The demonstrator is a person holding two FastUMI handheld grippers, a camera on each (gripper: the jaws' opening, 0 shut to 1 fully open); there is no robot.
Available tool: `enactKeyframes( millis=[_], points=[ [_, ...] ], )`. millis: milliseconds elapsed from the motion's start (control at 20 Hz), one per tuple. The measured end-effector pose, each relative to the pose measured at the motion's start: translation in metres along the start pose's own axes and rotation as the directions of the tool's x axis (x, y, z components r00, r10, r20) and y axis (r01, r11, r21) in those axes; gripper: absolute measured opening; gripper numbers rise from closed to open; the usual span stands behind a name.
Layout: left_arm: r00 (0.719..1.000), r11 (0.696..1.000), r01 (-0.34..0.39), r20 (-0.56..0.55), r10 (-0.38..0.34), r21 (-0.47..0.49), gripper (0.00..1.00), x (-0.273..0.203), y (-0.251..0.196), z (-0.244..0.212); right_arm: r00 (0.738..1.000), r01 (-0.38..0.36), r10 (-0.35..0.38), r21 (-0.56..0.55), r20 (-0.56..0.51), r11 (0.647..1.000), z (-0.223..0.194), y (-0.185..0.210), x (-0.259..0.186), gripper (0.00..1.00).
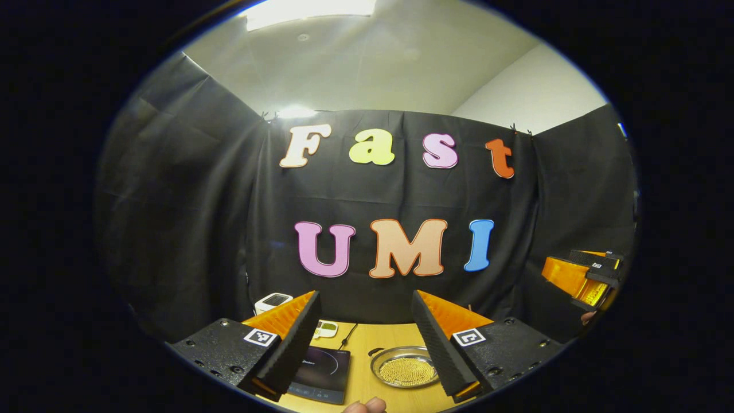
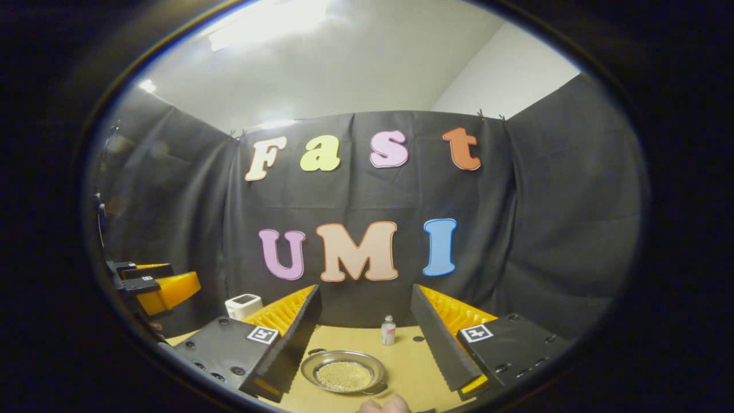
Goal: First push the handle of the pot to place it horizontally, then grasp the pot with both hands and set it on the induction cooktop.
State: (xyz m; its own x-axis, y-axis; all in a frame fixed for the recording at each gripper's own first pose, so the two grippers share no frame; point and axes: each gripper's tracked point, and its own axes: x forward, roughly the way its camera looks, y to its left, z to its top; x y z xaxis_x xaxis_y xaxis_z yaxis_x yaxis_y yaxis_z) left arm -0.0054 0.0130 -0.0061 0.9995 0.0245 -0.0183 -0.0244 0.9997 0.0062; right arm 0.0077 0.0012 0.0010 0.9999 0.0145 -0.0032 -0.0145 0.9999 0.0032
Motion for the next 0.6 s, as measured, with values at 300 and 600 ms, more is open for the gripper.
enactKeyframes(
  millis=[300, 600],
  points=[
    [1.000, 1.000, -0.011, 0.008, 0.010, 0.019, 0.95, -0.006, 0.006, 0.002, 1.000, 0.002, -0.002, 0.009, -0.003, 1.000, 0.001, 0.001, -0.004, 0.99],
    [1.000, 1.000, -0.014, 0.002, 0.014, 0.023, 0.92, -0.011, 0.014, 0.001, 1.000, 0.011, -0.011, 0.006, -0.003, 1.000, 0.000, 0.002, -0.006, 0.99]
  ],
)
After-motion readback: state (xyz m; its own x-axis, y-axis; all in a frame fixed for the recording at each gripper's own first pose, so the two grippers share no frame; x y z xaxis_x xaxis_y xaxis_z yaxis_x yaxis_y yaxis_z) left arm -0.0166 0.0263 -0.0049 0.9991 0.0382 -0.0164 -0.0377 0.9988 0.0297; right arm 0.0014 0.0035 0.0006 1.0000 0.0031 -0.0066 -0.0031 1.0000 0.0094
